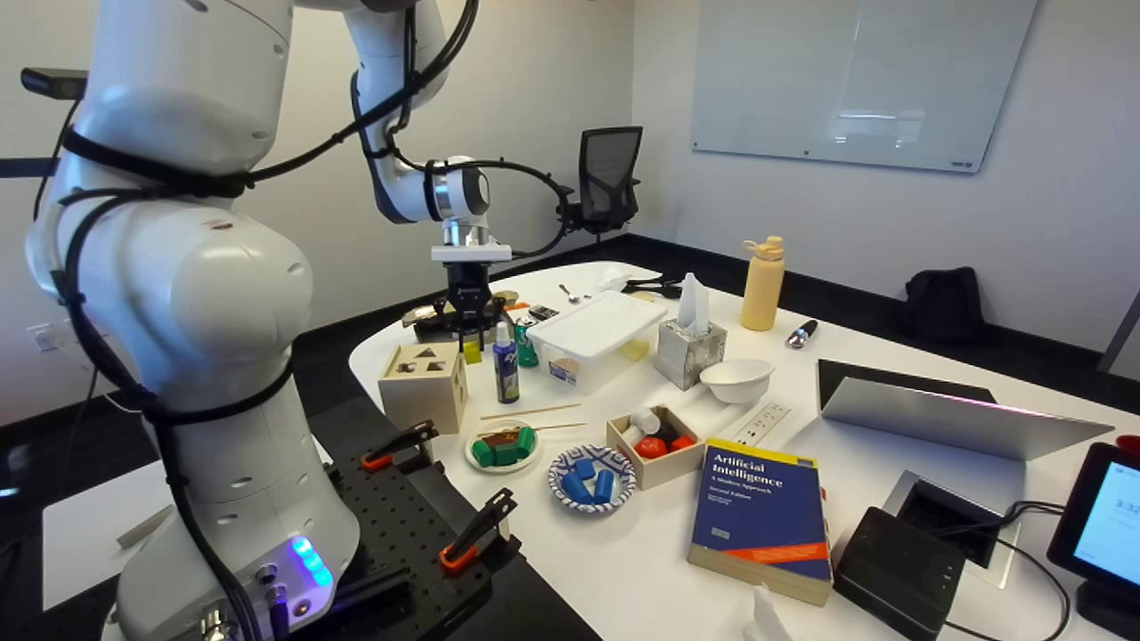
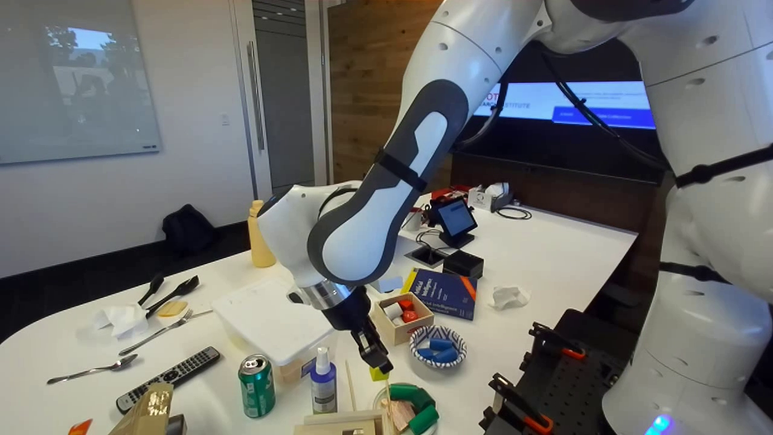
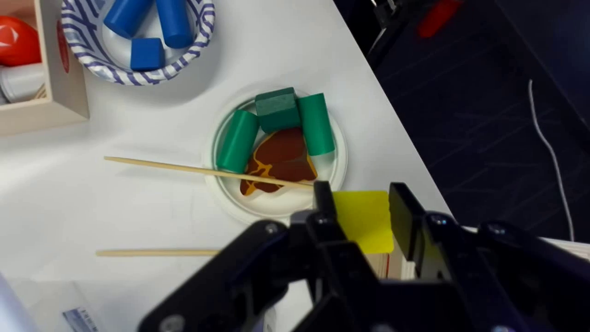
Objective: Put the yellow block in the toy box
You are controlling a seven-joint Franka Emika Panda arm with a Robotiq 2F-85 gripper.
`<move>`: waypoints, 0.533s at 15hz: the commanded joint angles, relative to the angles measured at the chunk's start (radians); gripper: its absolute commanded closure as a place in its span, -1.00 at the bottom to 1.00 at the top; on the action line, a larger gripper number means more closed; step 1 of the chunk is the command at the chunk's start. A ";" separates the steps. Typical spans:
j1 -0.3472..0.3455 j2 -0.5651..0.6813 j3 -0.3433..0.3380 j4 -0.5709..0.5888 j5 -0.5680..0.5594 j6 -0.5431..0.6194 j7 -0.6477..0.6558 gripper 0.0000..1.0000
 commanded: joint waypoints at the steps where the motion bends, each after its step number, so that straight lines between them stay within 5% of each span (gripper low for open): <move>1: 0.023 -0.021 0.011 -0.010 0.021 -0.044 0.066 0.80; 8: 0.057 -0.004 0.058 -0.009 0.110 -0.021 0.147 0.80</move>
